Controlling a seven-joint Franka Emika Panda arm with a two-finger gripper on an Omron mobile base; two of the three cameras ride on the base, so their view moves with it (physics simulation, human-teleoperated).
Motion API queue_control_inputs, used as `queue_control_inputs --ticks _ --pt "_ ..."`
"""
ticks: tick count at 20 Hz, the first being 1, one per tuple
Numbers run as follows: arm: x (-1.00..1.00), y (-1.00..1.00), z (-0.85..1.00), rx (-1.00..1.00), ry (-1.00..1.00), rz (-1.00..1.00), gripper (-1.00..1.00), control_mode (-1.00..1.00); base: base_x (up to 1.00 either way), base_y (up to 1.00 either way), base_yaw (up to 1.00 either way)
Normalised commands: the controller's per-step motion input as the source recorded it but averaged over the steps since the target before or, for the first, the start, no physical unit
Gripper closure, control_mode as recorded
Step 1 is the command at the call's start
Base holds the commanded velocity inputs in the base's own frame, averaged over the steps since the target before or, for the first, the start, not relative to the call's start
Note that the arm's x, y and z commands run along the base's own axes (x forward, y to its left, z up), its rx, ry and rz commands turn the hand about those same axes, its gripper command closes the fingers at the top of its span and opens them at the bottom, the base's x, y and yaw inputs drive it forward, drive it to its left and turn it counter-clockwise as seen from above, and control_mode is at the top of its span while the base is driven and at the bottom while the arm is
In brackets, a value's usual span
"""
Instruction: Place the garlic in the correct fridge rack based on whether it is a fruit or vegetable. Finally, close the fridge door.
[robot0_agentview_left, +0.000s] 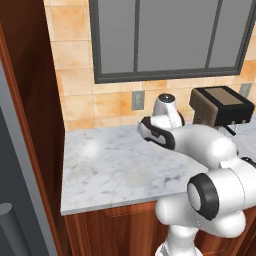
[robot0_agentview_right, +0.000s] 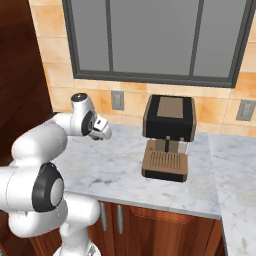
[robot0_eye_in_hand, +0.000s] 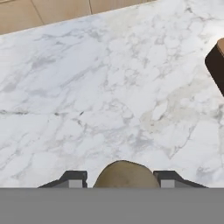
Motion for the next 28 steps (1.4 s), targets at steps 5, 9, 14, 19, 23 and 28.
queue_control_inputs --ticks 5,9,14,19,23,28 --pt "-0.63 0.00 0.70 0.03 0.04 0.00 1.00 -1.00 0.00 0.00 0.00" --pt "-0.61 0.00 0.55 0.04 0.05 0.00 1.00 -1.00 0.00 0.00 0.00" --pt "-0.42 0.00 0.42 0.03 0.00 0.02 1.00 -1.00 0.00 0.00 0.00" --pt "-0.05 0.00 0.15 0.01 0.00 0.00 1.00 -1.00 0.00 0.00 0.00" --pt "0.00 0.00 0.00 0.00 0.00 0.00 1.00 1.00 -0.03 0.00 0.00" --pt "0.00 0.00 0.00 0.00 0.00 0.00 1.00 1.00 -0.51 0.00 0.00"
